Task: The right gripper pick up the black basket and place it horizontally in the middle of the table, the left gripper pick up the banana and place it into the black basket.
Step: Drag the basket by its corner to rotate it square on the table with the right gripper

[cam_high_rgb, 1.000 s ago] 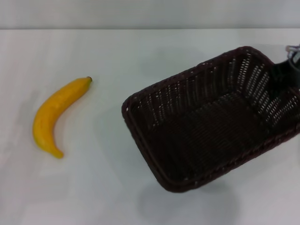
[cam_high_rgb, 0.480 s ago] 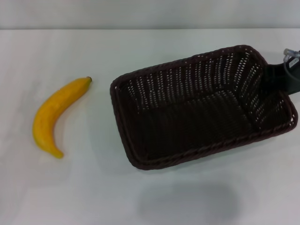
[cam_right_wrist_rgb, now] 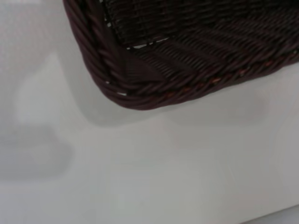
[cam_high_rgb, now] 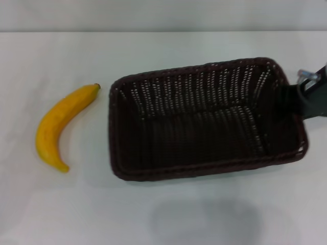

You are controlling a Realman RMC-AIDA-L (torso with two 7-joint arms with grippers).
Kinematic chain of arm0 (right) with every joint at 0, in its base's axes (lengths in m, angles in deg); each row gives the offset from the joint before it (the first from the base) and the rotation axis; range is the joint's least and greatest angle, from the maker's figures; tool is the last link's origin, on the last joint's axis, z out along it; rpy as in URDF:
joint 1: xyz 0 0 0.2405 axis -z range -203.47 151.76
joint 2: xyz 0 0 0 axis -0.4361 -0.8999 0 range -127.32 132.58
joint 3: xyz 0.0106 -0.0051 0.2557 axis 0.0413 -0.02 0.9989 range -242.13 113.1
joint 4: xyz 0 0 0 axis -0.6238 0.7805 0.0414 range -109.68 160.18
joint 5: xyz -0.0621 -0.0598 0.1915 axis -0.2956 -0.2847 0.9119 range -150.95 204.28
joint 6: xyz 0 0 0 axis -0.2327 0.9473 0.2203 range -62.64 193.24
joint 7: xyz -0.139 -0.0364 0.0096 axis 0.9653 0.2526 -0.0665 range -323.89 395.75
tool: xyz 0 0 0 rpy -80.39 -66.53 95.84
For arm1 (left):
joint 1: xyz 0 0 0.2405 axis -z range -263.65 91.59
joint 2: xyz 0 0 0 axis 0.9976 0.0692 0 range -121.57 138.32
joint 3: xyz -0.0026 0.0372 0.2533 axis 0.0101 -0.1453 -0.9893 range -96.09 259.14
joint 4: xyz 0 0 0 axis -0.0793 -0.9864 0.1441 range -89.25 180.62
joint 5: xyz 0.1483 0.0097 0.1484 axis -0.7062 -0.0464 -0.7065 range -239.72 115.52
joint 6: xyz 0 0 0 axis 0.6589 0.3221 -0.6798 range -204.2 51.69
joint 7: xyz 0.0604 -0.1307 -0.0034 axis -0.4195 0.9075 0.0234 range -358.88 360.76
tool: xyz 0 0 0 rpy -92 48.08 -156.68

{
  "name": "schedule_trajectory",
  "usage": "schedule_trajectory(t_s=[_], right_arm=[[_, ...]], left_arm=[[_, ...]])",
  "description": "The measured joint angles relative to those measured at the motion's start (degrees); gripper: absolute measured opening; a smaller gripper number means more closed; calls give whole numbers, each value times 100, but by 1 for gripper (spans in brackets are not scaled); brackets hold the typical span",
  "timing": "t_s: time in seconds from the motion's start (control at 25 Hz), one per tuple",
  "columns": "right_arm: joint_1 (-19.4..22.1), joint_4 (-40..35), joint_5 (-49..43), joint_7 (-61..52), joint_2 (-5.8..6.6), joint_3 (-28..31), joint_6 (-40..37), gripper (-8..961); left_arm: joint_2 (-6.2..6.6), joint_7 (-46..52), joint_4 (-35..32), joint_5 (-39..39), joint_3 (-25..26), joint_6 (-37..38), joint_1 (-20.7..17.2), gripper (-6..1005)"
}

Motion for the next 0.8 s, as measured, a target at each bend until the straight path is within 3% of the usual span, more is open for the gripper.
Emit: schedule_trajectory(t_s=[0.2, 0.4, 0.6, 0.8], right_arm=[[230, -199, 138, -338, -6, -654, -424, 154], [474, -314, 129, -340, 4, -959, -674, 146], [480, -295, 161, -250, 39, -976, -421, 137], [529, -366, 423, 102, 30, -566, -383, 132]], left_arm=[[92, 107, 0, -89, -7, 1, 16, 862], [105, 127, 0, -172, -8, -27, -1, 862], [108, 129, 1, -177, -4, -52, -28, 862], [87, 131, 1, -183, -10, -66, -40, 862]])
